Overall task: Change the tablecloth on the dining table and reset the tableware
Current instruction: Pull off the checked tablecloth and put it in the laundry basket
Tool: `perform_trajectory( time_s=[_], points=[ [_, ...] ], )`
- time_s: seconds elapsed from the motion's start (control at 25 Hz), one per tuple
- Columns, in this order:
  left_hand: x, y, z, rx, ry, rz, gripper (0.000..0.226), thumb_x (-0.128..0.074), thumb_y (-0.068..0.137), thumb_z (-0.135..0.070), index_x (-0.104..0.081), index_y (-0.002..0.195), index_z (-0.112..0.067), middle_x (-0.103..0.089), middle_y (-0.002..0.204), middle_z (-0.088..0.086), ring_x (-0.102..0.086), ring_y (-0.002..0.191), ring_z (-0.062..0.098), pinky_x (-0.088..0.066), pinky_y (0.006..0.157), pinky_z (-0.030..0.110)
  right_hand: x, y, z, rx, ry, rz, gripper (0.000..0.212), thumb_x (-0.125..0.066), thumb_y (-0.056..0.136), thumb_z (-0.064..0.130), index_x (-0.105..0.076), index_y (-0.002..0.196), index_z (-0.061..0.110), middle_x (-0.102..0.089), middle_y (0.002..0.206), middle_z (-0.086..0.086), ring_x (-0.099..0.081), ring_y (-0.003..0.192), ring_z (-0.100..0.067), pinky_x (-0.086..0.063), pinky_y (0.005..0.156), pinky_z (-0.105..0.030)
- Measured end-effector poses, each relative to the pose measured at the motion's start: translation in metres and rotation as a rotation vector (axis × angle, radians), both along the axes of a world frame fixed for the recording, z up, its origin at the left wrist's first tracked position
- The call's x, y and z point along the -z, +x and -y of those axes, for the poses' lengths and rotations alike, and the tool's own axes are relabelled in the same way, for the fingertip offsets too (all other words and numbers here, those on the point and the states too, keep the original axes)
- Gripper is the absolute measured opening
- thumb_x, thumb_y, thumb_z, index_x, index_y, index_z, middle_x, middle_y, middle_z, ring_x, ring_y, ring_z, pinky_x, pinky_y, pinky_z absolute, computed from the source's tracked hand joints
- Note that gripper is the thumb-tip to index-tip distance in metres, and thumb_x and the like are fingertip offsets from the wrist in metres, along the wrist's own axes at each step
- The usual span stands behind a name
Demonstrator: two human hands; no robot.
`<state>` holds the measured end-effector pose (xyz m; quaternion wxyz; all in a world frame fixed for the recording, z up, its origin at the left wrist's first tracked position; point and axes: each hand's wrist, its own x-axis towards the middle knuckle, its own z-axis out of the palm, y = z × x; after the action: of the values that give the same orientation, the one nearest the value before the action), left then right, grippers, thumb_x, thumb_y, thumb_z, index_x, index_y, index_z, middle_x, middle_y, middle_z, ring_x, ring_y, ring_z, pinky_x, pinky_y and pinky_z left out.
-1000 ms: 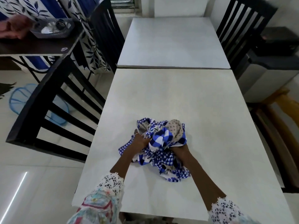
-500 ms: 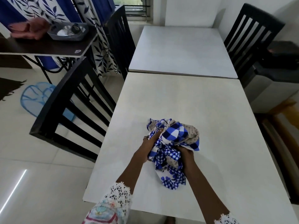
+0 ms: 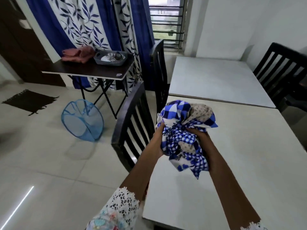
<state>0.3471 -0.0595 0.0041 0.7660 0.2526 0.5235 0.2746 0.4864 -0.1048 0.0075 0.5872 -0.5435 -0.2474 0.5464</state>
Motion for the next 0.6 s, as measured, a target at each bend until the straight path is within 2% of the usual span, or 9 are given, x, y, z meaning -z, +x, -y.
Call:
perform_trajectory(
  time_s=[0.04,0.12,0.2,0.24,0.32,0.4,0.48,0.6],
  points=[
    [-0.009,-0.017,-0.009,-0.006,0.021,-0.001,0.069,-0.041,0.083,-0.068,-0.053,0.13,-0.019,-0.055,0.134,0.005,-0.051,0.123,0.031,-0.04,0.092,0.046,-0.012,-0.016,-0.011,-0.012,0.027,0.018,0.036,-0.057,0.089,0.007,-0.053,0.123,0.015,-0.064,0.102,-0.003,-0.068,0.063,-0.001,-0.054,0.052,-0.017],
    [-0.032,-0.055,-0.025,-0.04,0.077,-0.003,0.068,-0.037,0.087,-0.066,-0.05,0.134,-0.019,-0.051,0.138,0.006,-0.045,0.128,0.031,-0.038,0.097,0.048,-0.036,-0.053,-0.033,-0.066,0.091,0.053,0.032,-0.056,0.09,0.009,-0.054,0.12,0.019,-0.064,0.102,0.001,-0.068,0.07,0.0,-0.054,0.053,-0.016],
    [-0.048,-0.091,-0.044,-0.081,0.135,0.016,0.066,-0.036,0.089,-0.064,-0.045,0.138,-0.02,-0.047,0.142,0.004,-0.044,0.13,0.03,-0.041,0.093,0.048,-0.052,-0.088,-0.055,-0.104,0.137,0.067,0.034,-0.056,0.09,0.011,-0.055,0.123,0.017,-0.065,0.102,0.003,-0.068,0.074,-0.003,-0.053,0.055,-0.016],
    [-0.055,-0.109,-0.052,-0.097,0.16,0.021,0.065,-0.036,0.09,-0.062,-0.045,0.138,-0.02,-0.048,0.14,0.002,-0.044,0.129,0.03,-0.042,0.091,0.046,-0.059,-0.104,-0.066,-0.119,0.151,0.07,0.034,-0.057,0.09,0.012,-0.055,0.123,0.015,-0.066,0.101,0.004,-0.069,0.073,-0.002,-0.053,0.054,-0.015],
    [-0.063,-0.143,-0.073,-0.114,0.17,0.047,0.065,-0.035,0.09,-0.062,-0.048,0.135,-0.016,-0.05,0.134,-0.002,-0.044,0.129,0.028,-0.037,0.1,0.046,-0.068,-0.135,-0.091,-0.142,0.171,0.065,0.038,-0.064,0.085,0.016,-0.058,0.122,0.017,-0.068,0.104,0.003,-0.07,0.08,-0.005,-0.055,0.059,-0.019],
    [-0.064,-0.181,-0.099,-0.138,0.166,0.114,0.071,-0.033,0.088,-0.067,-0.048,0.136,-0.016,-0.047,0.141,0.002,-0.043,0.13,0.03,-0.033,0.106,0.049,-0.071,-0.17,-0.124,-0.179,0.153,0.086,0.046,-0.073,0.077,0.023,-0.061,0.12,0.019,-0.069,0.108,0.002,-0.07,0.091,-0.015,-0.056,0.067,-0.027],
    [-0.052,-0.221,-0.129,-0.204,0.155,0.159,0.074,-0.034,0.086,-0.069,-0.046,0.138,-0.018,-0.044,0.145,0.005,-0.042,0.131,0.031,-0.034,0.104,0.05,-0.063,-0.21,-0.162,-0.194,0.105,0.111,0.045,-0.076,0.073,0.024,-0.062,0.115,0.019,-0.07,0.102,0.003,-0.069,0.089,-0.016,-0.055,0.069,-0.028],
    [-0.029,-0.28,-0.176,-0.293,0.146,0.165,0.067,-0.032,0.092,-0.061,-0.045,0.138,-0.014,-0.044,0.144,0.007,-0.045,0.128,0.03,-0.036,0.099,0.043,-0.039,-0.276,-0.222,-0.293,-0.019,0.08,0.058,-0.08,0.06,0.033,-0.062,0.115,0.02,-0.073,0.099,-0.004,-0.071,0.085,-0.023,-0.058,0.069,-0.032]
  ],
)
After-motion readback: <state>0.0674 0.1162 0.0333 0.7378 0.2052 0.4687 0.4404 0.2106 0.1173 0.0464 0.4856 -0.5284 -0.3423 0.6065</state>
